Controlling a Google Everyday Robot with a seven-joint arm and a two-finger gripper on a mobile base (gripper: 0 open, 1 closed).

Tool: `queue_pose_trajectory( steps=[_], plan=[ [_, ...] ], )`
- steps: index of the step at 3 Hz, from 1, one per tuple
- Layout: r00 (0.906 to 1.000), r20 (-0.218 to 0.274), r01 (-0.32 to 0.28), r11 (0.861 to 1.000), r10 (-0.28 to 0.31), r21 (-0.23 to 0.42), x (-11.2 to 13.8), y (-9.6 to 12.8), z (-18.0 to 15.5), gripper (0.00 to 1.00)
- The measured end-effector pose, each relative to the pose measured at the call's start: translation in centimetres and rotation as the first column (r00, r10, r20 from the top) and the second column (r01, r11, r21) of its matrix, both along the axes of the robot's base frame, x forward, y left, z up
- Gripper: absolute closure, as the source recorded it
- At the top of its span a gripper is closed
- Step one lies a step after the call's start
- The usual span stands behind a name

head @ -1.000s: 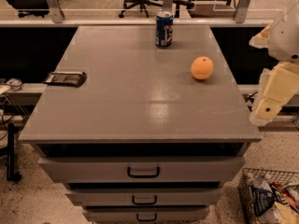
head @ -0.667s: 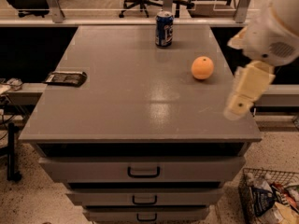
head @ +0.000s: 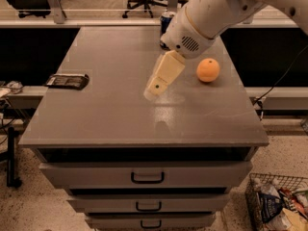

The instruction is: Pick rxbar chocolate

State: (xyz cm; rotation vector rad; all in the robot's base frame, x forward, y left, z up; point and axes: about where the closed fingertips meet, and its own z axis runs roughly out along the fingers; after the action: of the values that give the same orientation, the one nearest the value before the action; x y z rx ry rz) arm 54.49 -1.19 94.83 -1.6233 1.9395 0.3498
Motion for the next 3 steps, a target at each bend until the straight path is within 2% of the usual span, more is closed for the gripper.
queue_pose_trajectory(
  steps=[1,2,3],
  plan=[
    [1.0,0.0,0.0,1.0,0.0,0.0,0.0,0.0,0.0,0.0],
    [0.9997,-0.014,-0.021,0.999,0.021,0.045,0.5,1.3,-0.2,0.0],
    [0.9951,-0.039,-0.086,0.988,0.091,0.128,1.6,6.3,-1.7,0.0]
  ],
)
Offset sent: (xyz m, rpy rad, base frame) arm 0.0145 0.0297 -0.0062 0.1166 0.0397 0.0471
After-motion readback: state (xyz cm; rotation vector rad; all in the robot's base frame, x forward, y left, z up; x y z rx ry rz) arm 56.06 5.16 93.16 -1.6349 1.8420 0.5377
